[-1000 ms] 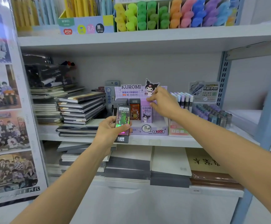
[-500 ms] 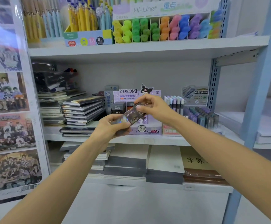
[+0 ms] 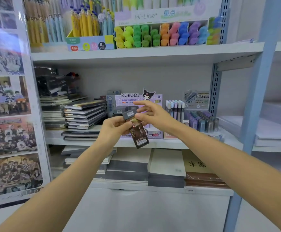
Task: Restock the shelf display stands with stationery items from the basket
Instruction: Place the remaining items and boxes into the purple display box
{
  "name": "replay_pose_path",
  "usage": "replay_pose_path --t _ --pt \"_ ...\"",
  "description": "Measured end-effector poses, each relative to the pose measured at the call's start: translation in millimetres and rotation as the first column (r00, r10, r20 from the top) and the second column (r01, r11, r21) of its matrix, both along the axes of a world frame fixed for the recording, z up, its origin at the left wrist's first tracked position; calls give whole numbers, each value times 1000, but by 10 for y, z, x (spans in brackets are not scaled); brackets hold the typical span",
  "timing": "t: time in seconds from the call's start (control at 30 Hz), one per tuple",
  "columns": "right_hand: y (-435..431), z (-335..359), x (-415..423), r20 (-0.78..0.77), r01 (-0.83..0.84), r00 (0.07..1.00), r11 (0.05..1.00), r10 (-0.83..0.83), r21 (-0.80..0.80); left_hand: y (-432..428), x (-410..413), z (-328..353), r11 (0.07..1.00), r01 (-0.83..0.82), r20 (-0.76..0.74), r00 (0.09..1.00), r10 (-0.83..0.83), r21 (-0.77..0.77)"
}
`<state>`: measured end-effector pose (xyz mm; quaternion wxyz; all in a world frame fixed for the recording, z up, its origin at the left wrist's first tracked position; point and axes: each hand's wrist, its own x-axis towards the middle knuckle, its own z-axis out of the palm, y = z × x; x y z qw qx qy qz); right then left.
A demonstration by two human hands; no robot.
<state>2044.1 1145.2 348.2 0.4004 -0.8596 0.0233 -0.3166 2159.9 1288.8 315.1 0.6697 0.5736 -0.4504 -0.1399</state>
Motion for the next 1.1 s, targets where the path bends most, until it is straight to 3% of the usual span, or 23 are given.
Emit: replay_pose_path --t 0.1,0.2,0.33,0.43,0.5,0.8,1.0,1.1 --pt "27 48 41 -10 46 999 984 -48 -172 -30 -35 -30 998 -59 80 995 58 14" --pt "-18 119 99 64 169 985 980 -162 -107 -59 52 -153 967 -251 263 937 229 52" --pt "-173 198 229 250 377 896 926 -366 3 -74 241 -456 906 -415 722 650 236 77" --pt "-270 186 388 273 467 858 882 -435 -59 -154 357 -649 863 -491 885 447 132 120" --pt "-314 148 524 248 477 862 873 -442 -103 -221 426 -739 824 -551 925 367 97 132" --pt "-485 -61 950 129 455 889 815 -439 -358 -348 521 -872 822 -569 952 240 188 -19" --pt "-571 57 976 34 393 906 806 -423 -442 -396 581 -884 834 -536 934 213 287 -134" --pt "-574 6 1027 99 426 897 777 -432 -463 -410 571 -883 835 -524 922 216 322 -169"
